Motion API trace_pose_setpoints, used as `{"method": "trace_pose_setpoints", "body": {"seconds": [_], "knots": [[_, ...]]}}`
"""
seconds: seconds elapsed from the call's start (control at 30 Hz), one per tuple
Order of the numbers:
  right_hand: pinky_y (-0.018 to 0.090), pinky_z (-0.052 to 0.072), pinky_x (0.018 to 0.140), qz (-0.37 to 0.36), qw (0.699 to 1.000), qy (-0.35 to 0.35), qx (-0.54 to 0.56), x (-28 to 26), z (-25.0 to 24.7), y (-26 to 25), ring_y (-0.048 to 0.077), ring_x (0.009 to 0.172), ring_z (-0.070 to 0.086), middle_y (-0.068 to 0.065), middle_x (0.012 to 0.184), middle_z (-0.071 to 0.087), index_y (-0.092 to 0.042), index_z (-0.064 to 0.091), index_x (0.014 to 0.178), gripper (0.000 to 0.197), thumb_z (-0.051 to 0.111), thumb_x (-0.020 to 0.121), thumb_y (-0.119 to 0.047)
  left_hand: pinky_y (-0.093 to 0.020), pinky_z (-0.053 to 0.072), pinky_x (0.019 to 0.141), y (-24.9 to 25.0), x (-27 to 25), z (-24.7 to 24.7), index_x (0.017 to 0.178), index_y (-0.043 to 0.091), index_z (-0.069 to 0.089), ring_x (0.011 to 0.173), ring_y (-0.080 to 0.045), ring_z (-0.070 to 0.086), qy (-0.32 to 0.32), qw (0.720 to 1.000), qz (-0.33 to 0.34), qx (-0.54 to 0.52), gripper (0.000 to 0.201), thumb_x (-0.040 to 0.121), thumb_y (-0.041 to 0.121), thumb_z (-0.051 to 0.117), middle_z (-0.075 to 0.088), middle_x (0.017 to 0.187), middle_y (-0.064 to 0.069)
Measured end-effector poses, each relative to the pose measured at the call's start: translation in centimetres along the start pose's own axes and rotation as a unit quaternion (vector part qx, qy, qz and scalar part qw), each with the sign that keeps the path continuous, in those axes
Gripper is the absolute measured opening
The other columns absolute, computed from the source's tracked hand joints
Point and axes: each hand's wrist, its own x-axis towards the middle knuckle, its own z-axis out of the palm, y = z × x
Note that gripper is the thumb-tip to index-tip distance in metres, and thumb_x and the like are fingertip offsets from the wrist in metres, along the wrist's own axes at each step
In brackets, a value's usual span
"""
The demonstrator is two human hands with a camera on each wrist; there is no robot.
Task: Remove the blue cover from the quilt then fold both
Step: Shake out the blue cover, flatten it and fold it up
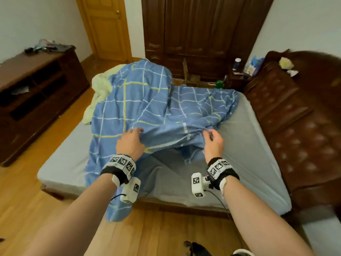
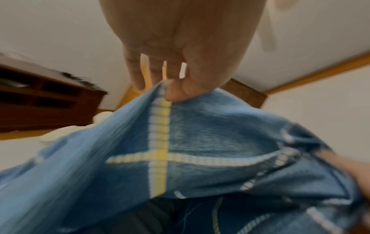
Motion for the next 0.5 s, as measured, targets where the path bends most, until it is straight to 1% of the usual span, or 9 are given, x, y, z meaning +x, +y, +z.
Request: {"method": "trace_pose_setpoints", "body": {"seconds": [0.07, 0.13, 0.17, 0.2, 0.27, 0.33, 0.4, 0.47, 0.5], "knots": [[0.028, 0.036, 0.06, -0.027, 0.998, -0.045, -0.027, -0.1, -2.8, -2.1, 0.01, 0.059, 0.039, -0.011, 0.054, 0.043, -0.02, 0.051, 0.06, 0.037, 0.071, 0.088, -0.032, -0.047, 0.04, 0.102, 3.0, 0.6, 1.9, 0.144, 0.029, 0.036, 0.125, -0.03, 0.047, -0.057, 0.988, 0.143, -0.017, 0.079, 0.071, 0.026, 0.066, 0.05, 0.138, -0.006], [0.025, 0.036, 0.059, -0.061, 0.992, -0.09, -0.065, -0.7, -4.6, -4.9, 0.007, 0.057, 0.04, -0.009, 0.055, 0.046, -0.015, 0.055, 0.062, 0.037, 0.078, 0.082, -0.035, -0.046, 0.033, 0.109, 6.8, 0.2, 3.5, 0.15, 0.032, 0.023, 0.133, -0.024, 0.039, -0.102, 0.957, 0.27, -0.022, 0.097, 0.067, 0.049, 0.07, 0.042, 0.145, -0.001], [0.023, 0.039, 0.06, -0.066, 0.989, -0.103, -0.083, -1.0, -5.1, -6.0, 0.007, 0.058, 0.044, -0.008, 0.059, 0.051, -0.015, 0.058, 0.065, 0.034, 0.081, 0.079, -0.036, -0.045, 0.033, 0.108, 8.5, 0.0, 4.2, 0.15, 0.033, 0.024, 0.133, -0.021, 0.038, -0.101, 0.946, 0.307, -0.028, 0.097, 0.068, 0.055, 0.07, 0.043, 0.145, 0.0], [0.021, 0.042, 0.062, -0.063, 0.986, -0.122, -0.094, -1.4, -5.5, -7.1, 0.006, 0.06, 0.05, -0.006, 0.064, 0.057, -0.018, 0.061, 0.069, 0.029, 0.084, 0.075, -0.035, -0.043, 0.036, 0.105, 9.8, -0.3, 4.7, 0.146, 0.032, 0.033, 0.13, -0.021, 0.042, -0.09, 0.939, 0.329, -0.048, 0.086, 0.071, 0.052, 0.07, 0.049, 0.14, 0.001], [0.023, 0.046, 0.067, -0.07, 0.97, -0.173, -0.155, -1.9, -6.2, -8.0, 0.01, 0.069, 0.057, -0.002, 0.076, 0.064, -0.024, 0.063, 0.081, 0.032, 0.088, 0.068, -0.037, -0.039, 0.046, 0.088, 11.4, -0.3, 5.3, 0.122, 0.027, 0.056, 0.112, -0.027, 0.056, -0.067, 0.933, 0.339, -0.105, 0.042, 0.082, 0.03, 0.065, 0.063, 0.118, 0.0], [0.032, 0.048, 0.073, -0.085, 0.936, -0.208, -0.27, -2.2, -7.2, -7.1, 0.017, 0.077, 0.059, 0.0, 0.083, 0.065, -0.029, 0.059, 0.096, 0.042, 0.088, 0.066, -0.034, -0.039, 0.046, 0.075, 12.0, -0.5, 5.2, 0.103, 0.02, 0.061, 0.097, -0.032, 0.06, -0.081, 0.934, 0.327, -0.119, 0.017, 0.088, 0.016, 0.055, 0.066, 0.102, -0.005], [0.038, 0.052, 0.075, -0.075, 0.904, -0.196, -0.373, -2.2, -8.0, -4.7, 0.024, 0.081, 0.063, 0.0, 0.086, 0.065, -0.036, 0.053, 0.111, 0.051, 0.081, 0.071, -0.023, -0.038, 0.042, 0.073, 12.2, -1.2, 4.9, 0.097, 0.015, 0.059, 0.092, -0.035, 0.059, -0.093, 0.931, 0.336, -0.11, 0.013, 0.093, 0.014, 0.046, 0.065, 0.098, -0.01], [0.04, 0.053, 0.076, -0.061, 0.884, -0.132, -0.444, -2.0, -8.1, -2.0, 0.03, 0.089, 0.065, 0.001, 0.095, 0.066, -0.037, 0.052, 0.119, 0.055, 0.069, 0.076, -0.008, -0.037, 0.038, 0.07, 12.5, -1.9, 3.9, 0.091, 0.013, 0.054, 0.089, -0.035, 0.057, -0.102, 0.922, 0.362, -0.088, 0.013, 0.096, 0.017, 0.042, 0.064, 0.094, -0.011], [0.038, 0.052, 0.076, -0.052, 0.884, -0.086, -0.457, -1.9, -7.8, -0.7, 0.031, 0.093, 0.065, 0.0, 0.101, 0.066, -0.036, 0.056, 0.118, 0.052, 0.063, 0.077, -0.005, -0.035, 0.035, 0.068, 12.6, -2.0, 3.6, 0.087, 0.014, 0.051, 0.087, -0.035, 0.056, -0.104, 0.919, 0.37, -0.082, 0.014, 0.097, 0.018, 0.041, 0.063, 0.089, -0.01]]}}
